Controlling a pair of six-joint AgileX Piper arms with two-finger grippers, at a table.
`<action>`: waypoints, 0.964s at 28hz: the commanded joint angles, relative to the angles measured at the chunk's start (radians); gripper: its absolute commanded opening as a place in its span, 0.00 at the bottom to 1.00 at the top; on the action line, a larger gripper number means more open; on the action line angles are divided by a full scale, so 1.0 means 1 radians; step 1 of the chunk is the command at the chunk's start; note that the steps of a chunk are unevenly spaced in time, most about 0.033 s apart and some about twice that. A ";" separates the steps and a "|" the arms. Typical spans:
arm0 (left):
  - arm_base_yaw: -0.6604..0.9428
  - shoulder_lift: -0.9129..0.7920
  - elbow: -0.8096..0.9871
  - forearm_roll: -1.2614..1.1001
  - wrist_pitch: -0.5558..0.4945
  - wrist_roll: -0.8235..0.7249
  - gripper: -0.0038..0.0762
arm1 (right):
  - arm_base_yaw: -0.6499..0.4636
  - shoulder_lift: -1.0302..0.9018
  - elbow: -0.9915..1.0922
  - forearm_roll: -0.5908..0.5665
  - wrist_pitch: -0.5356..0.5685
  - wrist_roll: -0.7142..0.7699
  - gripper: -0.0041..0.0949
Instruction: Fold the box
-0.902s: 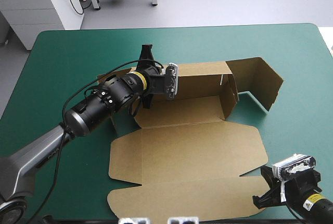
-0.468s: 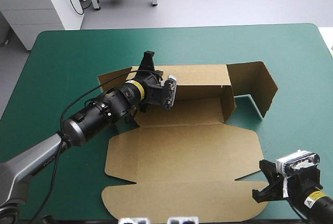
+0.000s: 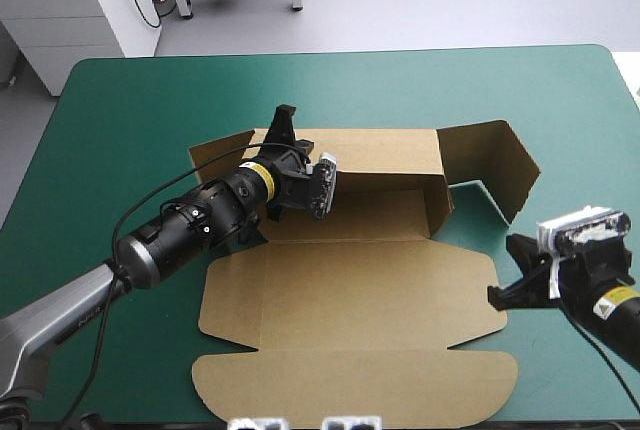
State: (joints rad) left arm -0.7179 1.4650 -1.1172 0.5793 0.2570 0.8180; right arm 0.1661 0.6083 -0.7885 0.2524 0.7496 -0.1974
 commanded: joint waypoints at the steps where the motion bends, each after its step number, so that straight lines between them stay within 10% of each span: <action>1: -0.003 -0.033 -0.015 -0.007 0.005 -0.040 0.04 | -0.002 0.113 -0.134 -0.033 -0.113 0.012 0.03; 27: 0.020 -0.033 -0.015 0.041 0.077 -0.248 0.04 | -0.006 1.210 -1.359 -0.161 0.439 0.242 0.03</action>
State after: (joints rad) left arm -0.7018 1.4630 -1.1172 0.6285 0.2836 0.6082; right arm 0.1661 1.7918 -2.0317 0.1018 1.1644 0.0332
